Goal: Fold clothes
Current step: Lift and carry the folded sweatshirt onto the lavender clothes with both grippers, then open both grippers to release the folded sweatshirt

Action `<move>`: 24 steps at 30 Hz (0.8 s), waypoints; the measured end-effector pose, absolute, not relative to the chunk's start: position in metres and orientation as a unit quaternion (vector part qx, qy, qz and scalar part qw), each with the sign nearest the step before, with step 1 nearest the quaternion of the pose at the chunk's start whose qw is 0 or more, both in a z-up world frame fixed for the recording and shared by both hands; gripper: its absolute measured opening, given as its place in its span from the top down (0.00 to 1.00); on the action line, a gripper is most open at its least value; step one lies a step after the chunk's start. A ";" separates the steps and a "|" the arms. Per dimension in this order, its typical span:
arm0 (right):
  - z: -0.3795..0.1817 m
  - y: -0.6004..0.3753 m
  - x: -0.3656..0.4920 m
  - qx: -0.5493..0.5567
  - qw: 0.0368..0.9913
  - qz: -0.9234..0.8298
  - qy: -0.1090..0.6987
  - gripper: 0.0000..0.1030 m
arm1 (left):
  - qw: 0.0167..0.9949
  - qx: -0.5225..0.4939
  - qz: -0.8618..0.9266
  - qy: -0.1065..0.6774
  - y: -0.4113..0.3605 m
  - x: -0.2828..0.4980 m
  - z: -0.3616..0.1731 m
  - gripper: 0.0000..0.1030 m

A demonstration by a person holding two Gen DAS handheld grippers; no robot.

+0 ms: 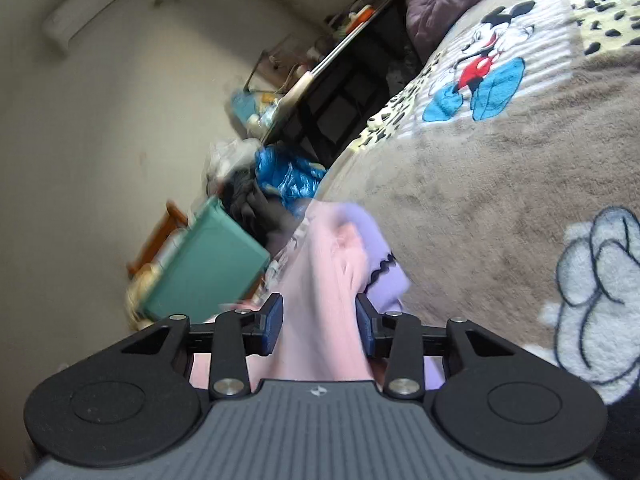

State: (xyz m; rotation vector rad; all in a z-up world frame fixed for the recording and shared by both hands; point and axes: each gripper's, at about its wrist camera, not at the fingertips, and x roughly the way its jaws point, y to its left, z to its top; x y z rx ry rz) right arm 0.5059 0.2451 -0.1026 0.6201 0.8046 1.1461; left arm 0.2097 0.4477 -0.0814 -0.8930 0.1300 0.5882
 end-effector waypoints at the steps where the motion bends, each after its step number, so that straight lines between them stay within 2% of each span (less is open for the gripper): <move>1: -0.101 0.239 0.501 0.282 0.728 0.519 0.349 0.61 | 0.863 -0.414 0.281 0.062 0.444 0.210 -0.078 0.70; 5: -0.083 0.208 0.484 0.276 0.771 0.501 0.281 0.61 | 0.885 -0.360 0.286 0.073 0.428 0.214 -0.066 0.69; 9: -0.059 0.197 0.465 0.231 0.793 0.506 0.249 0.61 | 0.904 -0.304 0.290 0.083 0.412 0.217 -0.053 0.69; 10: -0.053 0.197 0.460 0.215 0.797 0.509 0.247 0.61 | 0.908 -0.290 0.291 0.086 0.408 0.218 -0.050 0.60; 11: -0.048 0.198 0.455 0.198 0.800 0.511 0.245 0.57 | 0.912 -0.275 0.292 0.089 0.405 0.219 -0.047 0.41; 12: -0.043 0.203 0.452 0.172 0.806 0.508 0.249 0.54 | 0.915 -0.261 0.292 0.091 0.401 0.220 -0.043 0.33; 13: -0.038 0.209 0.448 0.146 0.812 0.505 0.253 0.47 | 0.919 -0.247 0.293 0.094 0.397 0.221 -0.040 0.28; 15: -0.027 0.210 0.439 0.116 0.817 0.497 0.269 0.44 | 0.922 -0.233 0.292 0.106 0.387 0.222 -0.034 0.24; 16: -0.023 0.210 0.435 0.107 0.818 0.492 0.276 0.42 | 0.922 -0.229 0.291 0.113 0.382 0.222 -0.030 0.18; 17: -0.019 0.209 0.432 0.098 0.820 0.488 0.283 0.35 | 0.923 -0.227 0.288 0.120 0.378 0.222 -0.028 0.08; 18: -0.015 0.209 0.429 0.090 0.821 0.483 0.290 0.31 | 0.922 -0.230 0.284 0.125 0.376 0.223 -0.027 0.04; 20: -0.007 0.209 0.422 0.073 0.823 0.474 0.305 0.15 | 0.918 -0.251 0.277 0.133 0.372 0.223 -0.027 0.00; 24: 0.011 0.202 0.410 0.053 0.825 0.461 0.322 0.03 | 0.901 -0.259 0.286 0.199 0.359 0.227 -0.029 0.00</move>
